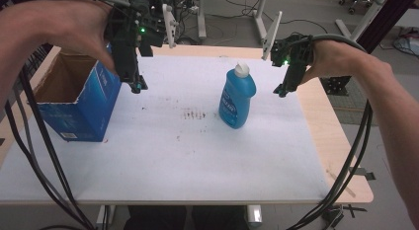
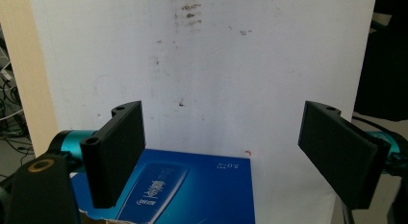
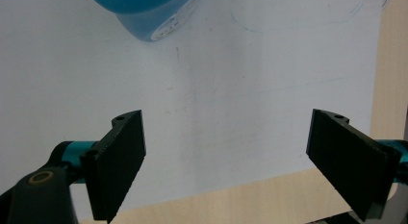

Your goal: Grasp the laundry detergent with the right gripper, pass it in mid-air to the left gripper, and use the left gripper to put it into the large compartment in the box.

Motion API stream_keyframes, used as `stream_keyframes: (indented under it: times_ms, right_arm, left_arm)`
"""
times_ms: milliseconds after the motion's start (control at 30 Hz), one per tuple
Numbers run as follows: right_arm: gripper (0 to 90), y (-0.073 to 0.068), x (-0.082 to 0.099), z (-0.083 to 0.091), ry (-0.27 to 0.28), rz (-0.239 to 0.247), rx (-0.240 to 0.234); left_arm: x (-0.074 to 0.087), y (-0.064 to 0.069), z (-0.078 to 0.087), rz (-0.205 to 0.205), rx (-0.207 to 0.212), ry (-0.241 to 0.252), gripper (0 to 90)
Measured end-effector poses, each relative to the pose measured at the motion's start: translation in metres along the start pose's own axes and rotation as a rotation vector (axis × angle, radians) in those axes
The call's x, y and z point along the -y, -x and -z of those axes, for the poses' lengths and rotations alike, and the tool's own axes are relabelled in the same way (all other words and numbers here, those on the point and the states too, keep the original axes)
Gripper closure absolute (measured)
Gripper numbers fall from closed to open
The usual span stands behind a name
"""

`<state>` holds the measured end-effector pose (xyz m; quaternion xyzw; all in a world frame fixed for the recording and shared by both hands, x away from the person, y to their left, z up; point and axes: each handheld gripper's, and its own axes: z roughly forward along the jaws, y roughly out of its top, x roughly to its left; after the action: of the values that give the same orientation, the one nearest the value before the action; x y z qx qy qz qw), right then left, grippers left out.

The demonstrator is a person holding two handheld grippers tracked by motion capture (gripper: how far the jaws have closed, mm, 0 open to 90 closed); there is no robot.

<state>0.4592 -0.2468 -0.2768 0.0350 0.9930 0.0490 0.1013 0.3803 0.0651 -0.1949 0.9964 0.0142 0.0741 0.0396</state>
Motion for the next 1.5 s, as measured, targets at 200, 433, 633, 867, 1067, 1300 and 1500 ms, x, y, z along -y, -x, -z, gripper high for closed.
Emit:
stream_keyframes:
  times_ms: [200, 433, 633, 867, 1067, 1300, 1500]
  right_arm:
    - [13.1, -0.013, 0.002, -0.006, 0.005, -0.044, -0.015]
    - [13.1, -0.027, 0.004, -0.013, 0.06, -0.134, -0.021]
    - [13.1, -0.043, 0.004, -0.015, 0.139, -0.247, 0.017]
    - [13.1, -0.055, 0.001, -0.024, 0.22, -0.403, 0.051]
    - [13.1, -0.062, -0.003, -0.028, 0.259, -0.488, 0.058]
    - [13.1, -0.07, -0.01, -0.029, 0.302, -0.565, 0.053]
    - [13.1, -0.072, -0.013, -0.033, 0.365, -0.65, 0.092]
  left_arm:
    - [0.003, -0.002, -0.003, 0.002, -0.002, 0.013, 16.6]
    - [0.003, -0.003, -0.008, -0.002, -0.001, 0.028, 16.6]
    - [0.005, -0.003, -0.009, -0.001, -0.001, 0.041, 16.6]
    - [0.009, -0.001, -0.007, 0.005, -0.005, 0.049, 16.6]
    - [0.012, -0.001, -0.007, 0.008, -0.011, 0.053, 16.6]
    - [0.013, -0.002, -0.01, 0.011, -0.008, 0.052, 16.6]
    - [0.013, -0.002, -0.011, 0.011, -0.008, 0.053, 16.6]
